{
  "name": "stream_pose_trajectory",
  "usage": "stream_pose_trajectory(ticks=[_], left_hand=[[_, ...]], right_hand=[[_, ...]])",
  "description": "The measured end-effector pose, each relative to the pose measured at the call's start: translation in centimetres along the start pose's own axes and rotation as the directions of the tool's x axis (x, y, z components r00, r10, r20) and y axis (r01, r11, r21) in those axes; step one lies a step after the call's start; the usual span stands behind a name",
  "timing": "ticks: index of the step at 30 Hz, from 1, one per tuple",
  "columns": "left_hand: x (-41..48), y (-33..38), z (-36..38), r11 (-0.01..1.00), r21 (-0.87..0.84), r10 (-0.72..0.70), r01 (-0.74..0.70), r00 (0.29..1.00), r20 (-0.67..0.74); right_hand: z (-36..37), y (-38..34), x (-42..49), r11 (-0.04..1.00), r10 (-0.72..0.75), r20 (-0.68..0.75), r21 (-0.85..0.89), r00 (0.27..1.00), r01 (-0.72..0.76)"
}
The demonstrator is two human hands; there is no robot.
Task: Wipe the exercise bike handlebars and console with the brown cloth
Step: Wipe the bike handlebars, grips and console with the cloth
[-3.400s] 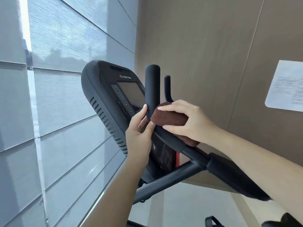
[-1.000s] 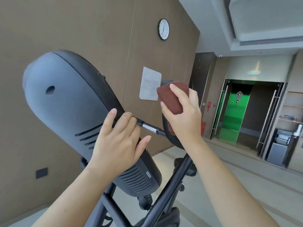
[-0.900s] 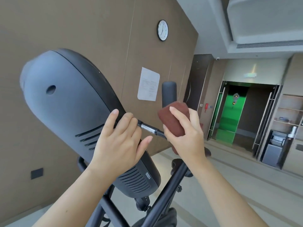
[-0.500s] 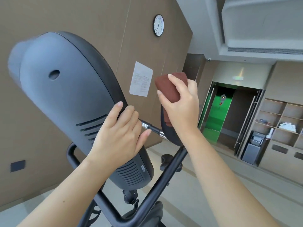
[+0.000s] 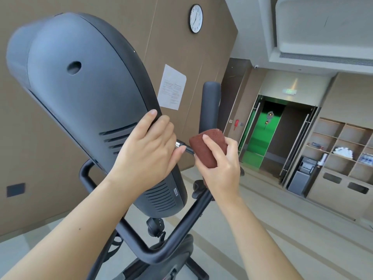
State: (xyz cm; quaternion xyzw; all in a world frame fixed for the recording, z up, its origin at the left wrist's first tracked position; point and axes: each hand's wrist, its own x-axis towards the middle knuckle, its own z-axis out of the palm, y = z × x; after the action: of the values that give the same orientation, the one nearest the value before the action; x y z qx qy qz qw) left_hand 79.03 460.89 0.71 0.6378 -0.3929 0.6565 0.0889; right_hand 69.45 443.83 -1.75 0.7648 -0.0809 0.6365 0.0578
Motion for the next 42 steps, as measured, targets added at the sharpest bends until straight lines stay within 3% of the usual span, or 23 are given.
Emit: stream_pose_trajectory(ticks=[6, 11, 14, 22, 28, 32, 37, 42], left_hand=[[-0.6, 0.4, -0.5, 0.998, -0.043, -0.039, 0.042, 0.996, 0.083], [-2.6, 1.4, -1.6, 0.994, -0.089, -0.058, 0.066, 0.994, 0.093], [-2.7, 1.7, -1.9, 0.987, -0.128, -0.087, 0.094, 0.994, 0.062], [-4.1, 4.1, -2.2, 0.929, -0.314, -0.187, 0.195, 0.981, 0.054], [-3.7, 7.5, -1.3, 0.854, -0.464, -0.204, 0.237, 0.972, 0.121], [-2.3, 8.6, -0.7, 0.721, -0.601, -0.301, 0.345, 0.937, 0.177], [-1.8, 10.4, -0.6, 0.459, -0.719, -0.412, 0.522, 0.842, 0.348], [0.5, 12.0, 0.3, 0.318, -0.764, -0.542, 0.562, 0.769, 0.340]], right_hand=[[-1.9, 1.8, -2.3, 0.999, 0.014, 0.119, 0.036, 0.993, -0.019], [-3.3, -0.7, -0.2, 0.968, 0.064, -0.088, 0.248, 0.994, -0.041], [-2.6, -1.8, 1.5, 0.968, 0.083, -0.013, 0.240, 0.996, -0.077], [-2.2, 3.4, -3.1, 0.964, -0.179, 0.041, 0.205, 0.983, 0.167], [-3.3, 7.6, -6.3, 0.974, -0.153, 0.179, 0.193, 0.972, 0.117], [-4.0, 7.4, -4.7, 0.949, -0.119, 0.231, 0.312, 0.966, 0.043], [-4.2, 4.9, -2.2, 0.856, 0.100, 0.259, 0.470, 0.961, -0.216], [-5.1, 7.6, -1.0, 0.850, 0.020, 0.432, 0.467, 0.902, -0.242]])
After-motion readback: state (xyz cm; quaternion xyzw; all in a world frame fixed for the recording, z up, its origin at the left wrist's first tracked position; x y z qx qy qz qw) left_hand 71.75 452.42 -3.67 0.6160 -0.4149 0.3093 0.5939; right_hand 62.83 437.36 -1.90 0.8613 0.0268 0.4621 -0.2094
